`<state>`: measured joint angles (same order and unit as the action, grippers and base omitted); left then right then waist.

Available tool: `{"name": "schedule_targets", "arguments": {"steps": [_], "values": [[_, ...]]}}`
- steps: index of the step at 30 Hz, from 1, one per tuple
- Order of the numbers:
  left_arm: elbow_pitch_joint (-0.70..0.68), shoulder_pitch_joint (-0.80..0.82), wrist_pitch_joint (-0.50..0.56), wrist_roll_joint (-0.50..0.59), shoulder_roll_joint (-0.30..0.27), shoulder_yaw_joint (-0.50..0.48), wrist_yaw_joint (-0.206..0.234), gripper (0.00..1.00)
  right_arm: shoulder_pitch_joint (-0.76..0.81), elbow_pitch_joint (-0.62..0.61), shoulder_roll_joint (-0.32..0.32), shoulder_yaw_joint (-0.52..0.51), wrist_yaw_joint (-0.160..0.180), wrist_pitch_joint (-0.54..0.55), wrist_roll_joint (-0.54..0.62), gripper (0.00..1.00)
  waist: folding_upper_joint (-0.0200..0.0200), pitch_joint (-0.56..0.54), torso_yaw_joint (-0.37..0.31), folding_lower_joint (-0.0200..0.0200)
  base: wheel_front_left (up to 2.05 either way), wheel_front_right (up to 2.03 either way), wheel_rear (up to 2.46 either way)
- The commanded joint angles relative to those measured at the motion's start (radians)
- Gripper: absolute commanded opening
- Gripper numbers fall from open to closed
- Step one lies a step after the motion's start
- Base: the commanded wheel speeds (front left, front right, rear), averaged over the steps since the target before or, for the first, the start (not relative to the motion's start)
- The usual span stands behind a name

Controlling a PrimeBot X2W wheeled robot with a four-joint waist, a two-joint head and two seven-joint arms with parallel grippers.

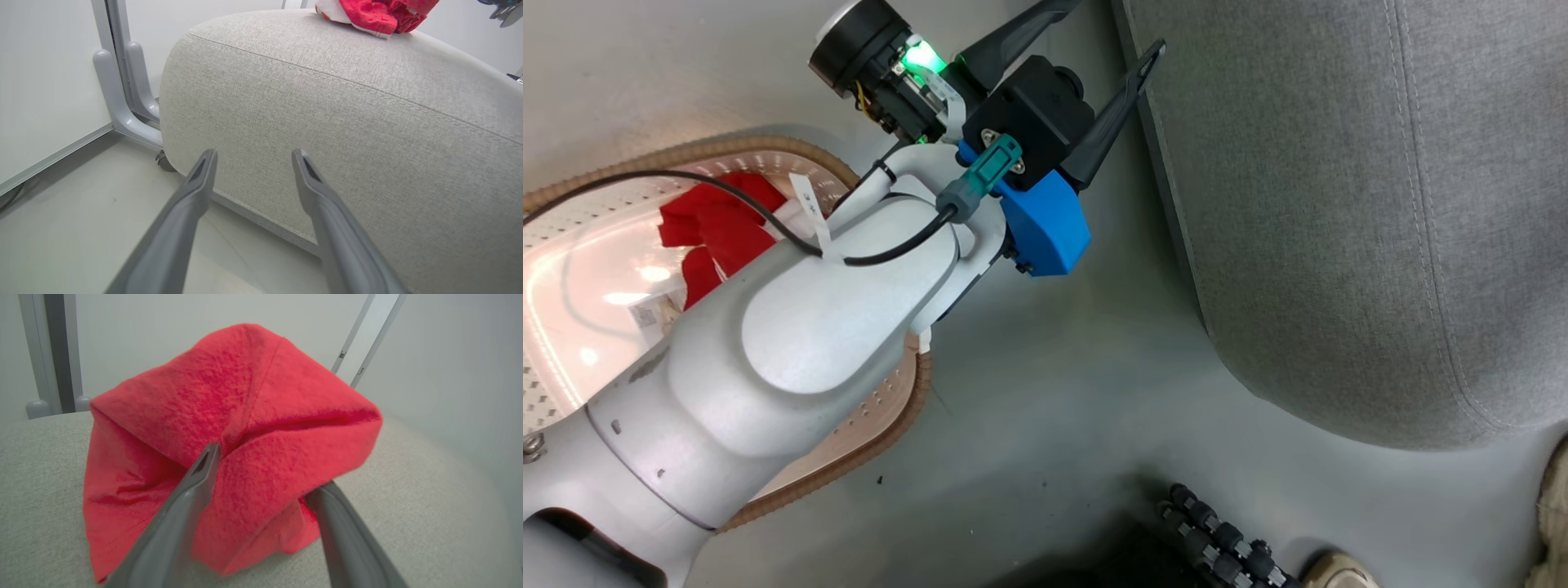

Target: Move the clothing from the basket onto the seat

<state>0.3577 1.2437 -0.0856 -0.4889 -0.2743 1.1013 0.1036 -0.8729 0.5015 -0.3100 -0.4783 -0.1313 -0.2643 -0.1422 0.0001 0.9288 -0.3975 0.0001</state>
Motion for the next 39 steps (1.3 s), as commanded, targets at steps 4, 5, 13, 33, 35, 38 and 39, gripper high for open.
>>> {"name": "schedule_targets", "arguments": {"steps": [4,5,13,33,35,38,39], "values": [[0.017,-0.017,-0.036,-0.011,0.013,-0.011,0.007,1.00,0.071,-0.060,-0.014,-0.022,0.001,0.000,-0.006,1.00,-0.0001,-0.044,0.028,-0.0001,0.00,0.00,0.00],[0.025,-0.022,-0.048,-0.013,0.016,-0.013,0.007,1.00,0.086,-0.075,-0.017,-0.024,0.001,0.000,-0.003,1.00,-0.0001,-0.056,0.033,-0.0001,0.00,0.00,0.00],[0.088,-0.083,-0.138,-0.064,0.041,-0.054,0.019,1.00,0.180,-0.201,-0.030,-0.011,0.001,0.000,0.016,1.00,-0.0001,-0.185,0.087,-0.0001,0.00,0.00,0.00],[-0.022,-0.495,-0.180,-0.006,0.031,-0.485,0.083,1.00,0.367,-0.352,0.067,0.395,0.001,0.000,0.060,1.00,-0.0001,-0.554,0.267,-0.0001,0.00,0.00,0.00],[-0.038,-0.547,-0.180,0.015,0.039,-0.532,0.080,1.00,0.389,-0.345,0.080,0.420,0.001,0.000,0.060,1.00,-0.0001,-0.583,0.287,-0.0001,0.00,0.00,0.00],[-0.053,-0.597,-0.180,0.033,0.042,-0.581,0.073,1.00,0.410,-0.341,0.092,0.445,0.001,0.000,0.057,1.00,-0.0001,-0.605,0.301,-0.0001,0.00,0.00,0.00],[-0.079,-0.702,-0.180,0.073,0.058,-0.675,0.051,1.00,0.473,-0.317,0.115,0.481,0.001,0.000,0.050,1.00,-0.0001,-0.665,0.337,-0.0001,0.00,0.00,0.00]]}}
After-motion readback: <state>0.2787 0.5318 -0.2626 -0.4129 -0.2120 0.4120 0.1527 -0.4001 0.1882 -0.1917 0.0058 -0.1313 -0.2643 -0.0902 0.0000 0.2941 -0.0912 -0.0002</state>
